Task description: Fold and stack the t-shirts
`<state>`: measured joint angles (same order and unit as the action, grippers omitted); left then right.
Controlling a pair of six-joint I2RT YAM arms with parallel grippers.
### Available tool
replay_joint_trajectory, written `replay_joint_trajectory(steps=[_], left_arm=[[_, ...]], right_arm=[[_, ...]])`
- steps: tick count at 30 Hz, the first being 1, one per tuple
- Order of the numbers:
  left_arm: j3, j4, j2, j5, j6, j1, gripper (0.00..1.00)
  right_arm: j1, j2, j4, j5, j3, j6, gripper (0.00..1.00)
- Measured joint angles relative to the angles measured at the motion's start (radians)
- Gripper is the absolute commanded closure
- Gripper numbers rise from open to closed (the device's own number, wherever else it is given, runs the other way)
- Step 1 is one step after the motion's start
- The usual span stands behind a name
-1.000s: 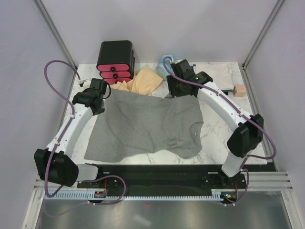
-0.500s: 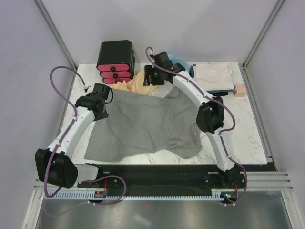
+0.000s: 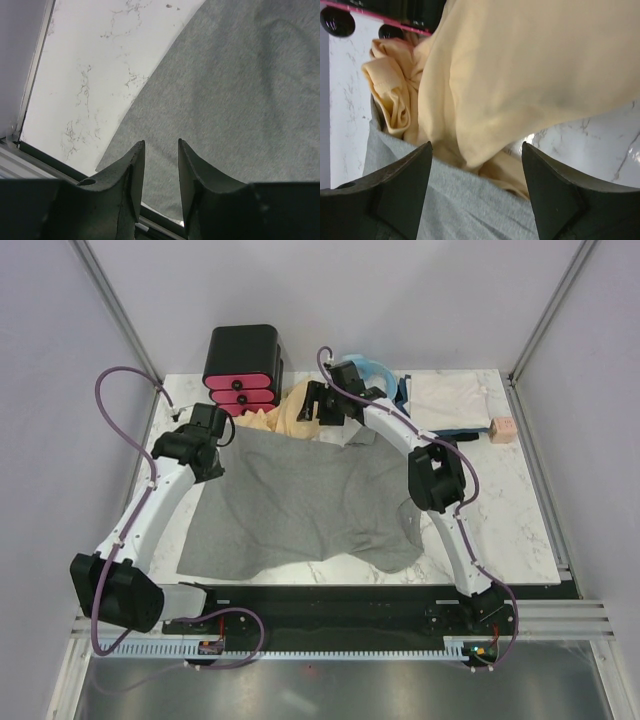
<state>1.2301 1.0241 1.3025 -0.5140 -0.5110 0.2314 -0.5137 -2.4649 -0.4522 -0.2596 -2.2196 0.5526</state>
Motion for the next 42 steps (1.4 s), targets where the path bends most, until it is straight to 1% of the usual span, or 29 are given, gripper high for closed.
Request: replay_joint_trajectory(steps=[5, 9, 14, 18, 22, 23, 24, 25, 26, 27, 28, 34, 37, 42], left_arm=[[0.060, 0.011, 0.048, -0.008, 0.002, 0.000, 0.64], [0.065, 0.027, 0.077, -0.007, 0.001, 0.000, 0.64], [0.065, 0.045, 0.080, -0.007, 0.000, 0.002, 0.65], [0.065, 0.051, 0.083, -0.008, 0.000, 0.002, 0.65], [0.063, 0.059, 0.089, -0.008, 0.000, 0.002, 0.66], [0.063, 0.063, 0.091, -0.009, 0.000, 0.002, 0.66], [0.063, 0.068, 0.092, -0.010, 0.000, 0.002, 0.66], [0.063, 0.071, 0.093, -0.011, -0.001, 0.002, 0.66], [0.063, 0.074, 0.093, -0.012, -0.001, 0.002, 0.66], [0.063, 0.078, 0.093, -0.014, -0.001, 0.002, 0.66], [0.063, 0.082, 0.093, -0.017, -0.001, 0.002, 0.66], [0.056, 0.100, 0.093, -0.027, -0.010, 0.003, 0.66], [0.046, 0.104, 0.093, -0.027, -0.016, 0.006, 0.66], [0.029, 0.107, 0.093, -0.026, -0.027, 0.007, 0.66]], right_arm=[[0.024, -0.088, 0.055, -0.037, -0.056, 0.041, 0.20], [0.037, -0.146, 0.077, -0.080, -0.058, 0.066, 0.20], [0.043, -0.187, 0.098, -0.113, -0.110, 0.102, 0.17], [0.042, -0.225, 0.141, -0.156, -0.148, 0.144, 0.18], [0.043, -0.266, 0.215, -0.190, -0.176, 0.209, 0.21], [0.043, -0.277, 0.232, -0.196, -0.185, 0.227, 0.24], [0.042, -0.287, 0.248, -0.200, -0.193, 0.241, 0.30], [0.042, -0.296, 0.264, -0.203, -0.199, 0.255, 0.46], [0.042, -0.305, 0.280, -0.203, -0.201, 0.266, 0.59], [0.041, -0.312, 0.291, -0.204, -0.203, 0.270, 0.78], [0.040, -0.322, 0.304, -0.198, -0.204, 0.281, 1.00], [0.031, -0.351, 0.403, -0.205, -0.180, 0.362, 1.00], [0.029, -0.332, 0.483, -0.203, -0.116, 0.386, 1.00], [0.025, -0.297, 0.528, -0.188, -0.061, 0.425, 1.00]])
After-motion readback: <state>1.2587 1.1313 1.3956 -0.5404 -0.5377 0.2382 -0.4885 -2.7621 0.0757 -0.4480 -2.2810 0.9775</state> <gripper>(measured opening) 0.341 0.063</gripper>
